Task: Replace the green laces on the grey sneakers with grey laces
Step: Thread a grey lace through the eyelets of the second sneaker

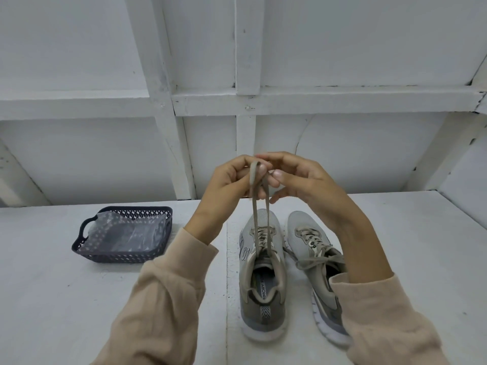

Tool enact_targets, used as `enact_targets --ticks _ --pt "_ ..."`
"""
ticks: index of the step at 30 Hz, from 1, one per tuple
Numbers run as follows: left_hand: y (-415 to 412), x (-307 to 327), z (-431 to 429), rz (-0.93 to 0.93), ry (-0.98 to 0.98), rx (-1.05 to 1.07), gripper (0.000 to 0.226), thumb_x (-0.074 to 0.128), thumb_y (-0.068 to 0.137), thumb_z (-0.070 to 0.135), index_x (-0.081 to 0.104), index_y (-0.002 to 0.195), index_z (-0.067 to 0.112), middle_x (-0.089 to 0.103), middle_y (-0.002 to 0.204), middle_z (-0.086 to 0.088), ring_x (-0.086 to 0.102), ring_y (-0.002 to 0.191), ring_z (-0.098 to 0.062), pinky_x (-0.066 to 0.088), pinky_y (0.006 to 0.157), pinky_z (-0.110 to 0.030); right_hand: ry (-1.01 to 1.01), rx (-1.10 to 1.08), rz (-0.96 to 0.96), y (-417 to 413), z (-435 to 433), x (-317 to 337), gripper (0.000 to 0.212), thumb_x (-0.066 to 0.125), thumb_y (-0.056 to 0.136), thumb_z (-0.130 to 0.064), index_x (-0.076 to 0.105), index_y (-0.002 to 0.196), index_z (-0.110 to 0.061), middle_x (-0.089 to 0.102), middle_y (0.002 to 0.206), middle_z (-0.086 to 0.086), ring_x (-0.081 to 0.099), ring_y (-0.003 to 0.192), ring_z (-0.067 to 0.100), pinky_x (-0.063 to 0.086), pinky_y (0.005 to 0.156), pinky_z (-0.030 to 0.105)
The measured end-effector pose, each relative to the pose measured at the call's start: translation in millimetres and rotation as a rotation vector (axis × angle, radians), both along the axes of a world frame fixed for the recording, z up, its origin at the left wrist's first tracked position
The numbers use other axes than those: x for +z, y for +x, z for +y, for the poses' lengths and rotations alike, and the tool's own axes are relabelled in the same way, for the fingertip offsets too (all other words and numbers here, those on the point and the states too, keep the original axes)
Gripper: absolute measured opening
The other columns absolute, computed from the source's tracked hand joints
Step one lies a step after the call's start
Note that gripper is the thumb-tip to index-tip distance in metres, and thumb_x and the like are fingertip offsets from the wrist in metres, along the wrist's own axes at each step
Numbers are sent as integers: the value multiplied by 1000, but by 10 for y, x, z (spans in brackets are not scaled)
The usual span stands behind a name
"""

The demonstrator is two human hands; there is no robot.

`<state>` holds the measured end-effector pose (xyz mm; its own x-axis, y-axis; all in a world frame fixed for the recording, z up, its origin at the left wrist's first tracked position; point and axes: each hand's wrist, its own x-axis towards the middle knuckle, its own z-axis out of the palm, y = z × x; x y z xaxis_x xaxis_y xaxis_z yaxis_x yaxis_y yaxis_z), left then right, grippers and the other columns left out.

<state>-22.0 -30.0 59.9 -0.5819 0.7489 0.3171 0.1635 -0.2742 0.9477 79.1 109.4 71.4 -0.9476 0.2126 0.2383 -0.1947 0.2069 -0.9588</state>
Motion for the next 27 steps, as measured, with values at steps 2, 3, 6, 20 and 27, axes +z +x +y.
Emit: enact_targets --ticks 2,3,6,20,27 --pt "-15 1 -2 -8 -17 3 10 53 96 11 62 99 6 70 75 -1 57 56 -11 53 64 -24 -32 -6 13 5 14 -17 27 54 96 -6 63 121 -10 67 104 18 65 91 20 54 76 32" --pt "-21 2 -6 -20 -24 6 10 54 96 12 62 99 6 70 76 -3 58 57 -11 53 65 -25 -39 -33 23 13 29 -22 24 57 94 -7 66 116 -10 69 97 13 65 88 19 54 75 30" --pt "-36 2 -17 -69 -31 17 12 56 94 13 62 100 5 70 84 -10 65 63 -13 53 64 -22 -22 -150 75 60 67 -9 14 67 86 -3 72 99 -6 73 82 4 64 73 13 52 67 24" --pt "-67 74 -99 -167 -63 -131 22 61 84 17 64 99 -1 69 93 -12 67 84 -19 58 70 -27 -46 -55 -151 94 -79 -318 9 74 81 -2 66 84 -4 73 82 19 65 61 23 53 56 28" --pt "-98 179 -175 767 -60 40 6 67 88 6 72 90 7 73 83 -4 71 80 -17 60 77 -36 -58 -111 -92 -47 -6 -203 29 54 96 -33 70 104 -11 72 91 7 63 81 22 45 64 30"
